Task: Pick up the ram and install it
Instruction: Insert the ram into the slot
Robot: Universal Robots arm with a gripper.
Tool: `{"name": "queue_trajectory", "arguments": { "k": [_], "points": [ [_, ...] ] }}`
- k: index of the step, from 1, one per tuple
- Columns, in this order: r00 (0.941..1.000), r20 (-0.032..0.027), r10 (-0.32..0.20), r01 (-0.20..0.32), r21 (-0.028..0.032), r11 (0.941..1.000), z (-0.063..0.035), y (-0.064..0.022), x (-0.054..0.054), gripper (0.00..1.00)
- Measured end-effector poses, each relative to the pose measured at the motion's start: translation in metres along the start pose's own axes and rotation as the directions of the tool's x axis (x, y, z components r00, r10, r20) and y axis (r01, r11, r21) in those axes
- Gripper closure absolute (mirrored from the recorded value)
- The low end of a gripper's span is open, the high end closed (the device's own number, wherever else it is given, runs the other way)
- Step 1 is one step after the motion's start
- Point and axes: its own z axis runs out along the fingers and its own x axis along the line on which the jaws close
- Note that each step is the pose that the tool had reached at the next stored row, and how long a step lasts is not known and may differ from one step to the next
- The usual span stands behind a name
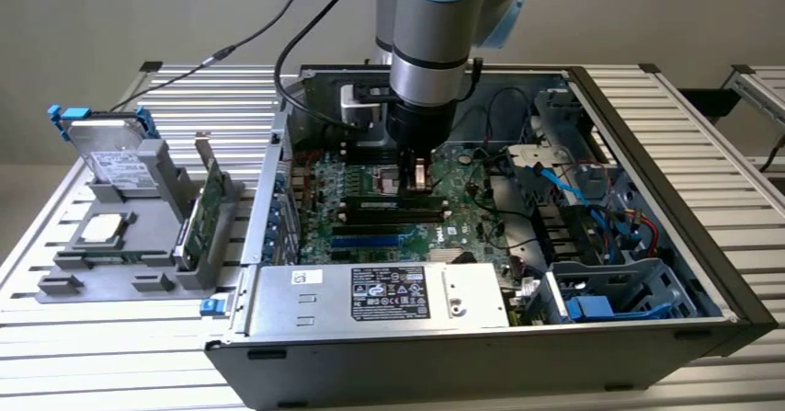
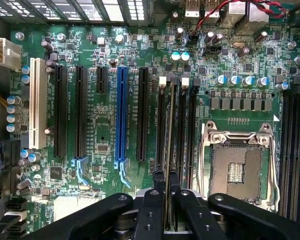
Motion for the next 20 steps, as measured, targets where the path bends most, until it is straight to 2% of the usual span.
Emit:
{"name": "queue_trajectory", "arguments": {
  "k": [2,5,6,7,17,20],
  "points": [
    [1.0000,0.0002,0.000,0.000,0.0001,1.0000,0.0001,0.0000,0.0000,0.87],
    [0.9998,-0.0010,-0.020,0.020,0.0143,0.9997,0.0001,0.0000,0.0000,0.87],
    [0.9997,-0.0013,-0.024,0.024,0.0179,0.9995,0.0001,0.0001,0.0000,0.87],
    [0.9997,-0.0014,-0.026,0.026,0.0189,0.9995,0.0001,0.0002,0.0000,0.87],
    [0.9996,-0.0026,-0.027,0.027,0.0189,0.9994,0.0008,0.0009,0.0004,0.87],
    [0.9996,-0.0047,-0.027,0.027,0.0187,0.9994,0.0010,0.0009,0.0007,0.87]
  ]
}}
